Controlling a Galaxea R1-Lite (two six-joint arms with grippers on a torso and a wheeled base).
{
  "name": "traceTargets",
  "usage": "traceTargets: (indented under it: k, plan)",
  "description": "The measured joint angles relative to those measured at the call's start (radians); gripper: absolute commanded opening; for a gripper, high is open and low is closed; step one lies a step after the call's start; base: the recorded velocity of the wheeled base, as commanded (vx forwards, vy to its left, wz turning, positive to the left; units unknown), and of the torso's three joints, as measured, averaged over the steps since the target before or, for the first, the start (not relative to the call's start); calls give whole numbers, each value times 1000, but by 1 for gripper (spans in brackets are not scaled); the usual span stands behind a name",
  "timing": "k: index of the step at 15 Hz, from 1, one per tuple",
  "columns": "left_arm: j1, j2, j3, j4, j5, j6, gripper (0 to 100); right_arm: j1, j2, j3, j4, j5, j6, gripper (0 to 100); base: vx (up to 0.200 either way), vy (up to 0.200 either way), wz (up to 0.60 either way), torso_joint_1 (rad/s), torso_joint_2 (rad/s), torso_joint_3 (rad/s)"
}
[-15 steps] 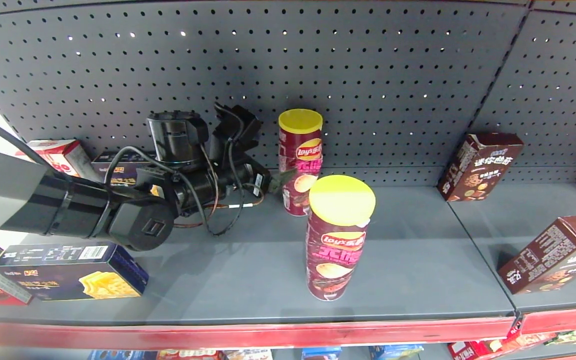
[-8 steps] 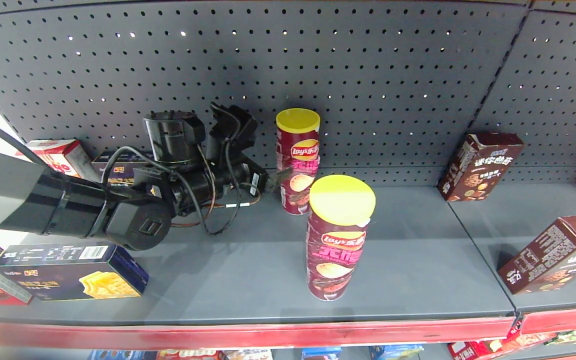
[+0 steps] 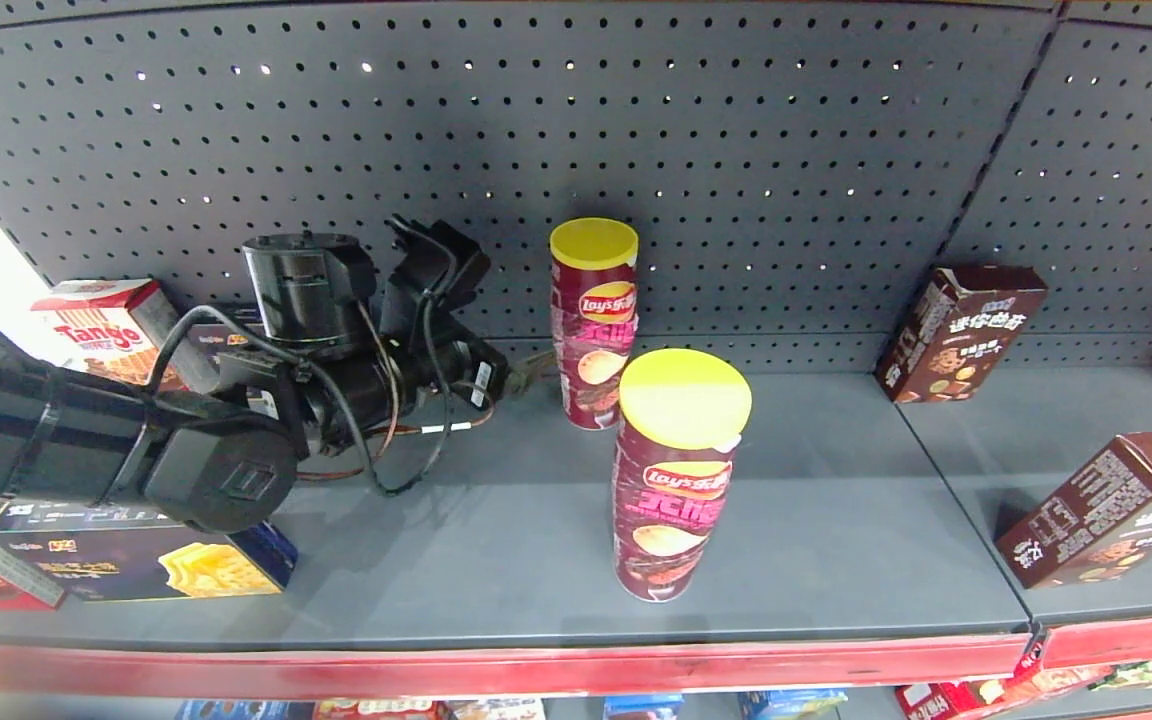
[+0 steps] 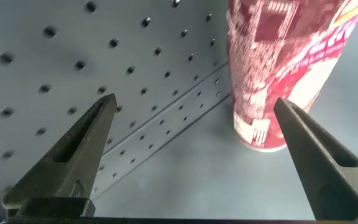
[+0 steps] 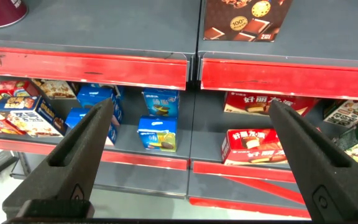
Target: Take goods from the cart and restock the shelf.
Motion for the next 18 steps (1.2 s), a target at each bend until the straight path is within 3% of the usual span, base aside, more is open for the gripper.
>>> traceTargets:
  k: [7, 18]
  plan:
    - [15, 6, -2, 46, 110, 30, 100, 0, 0, 0, 0, 0, 0, 100, 0, 0, 0, 0, 0, 0]
    - [-30, 108, -84, 51, 117, 29, 100, 0, 0, 0, 0, 0, 0, 100, 0, 0, 0, 0, 0, 0]
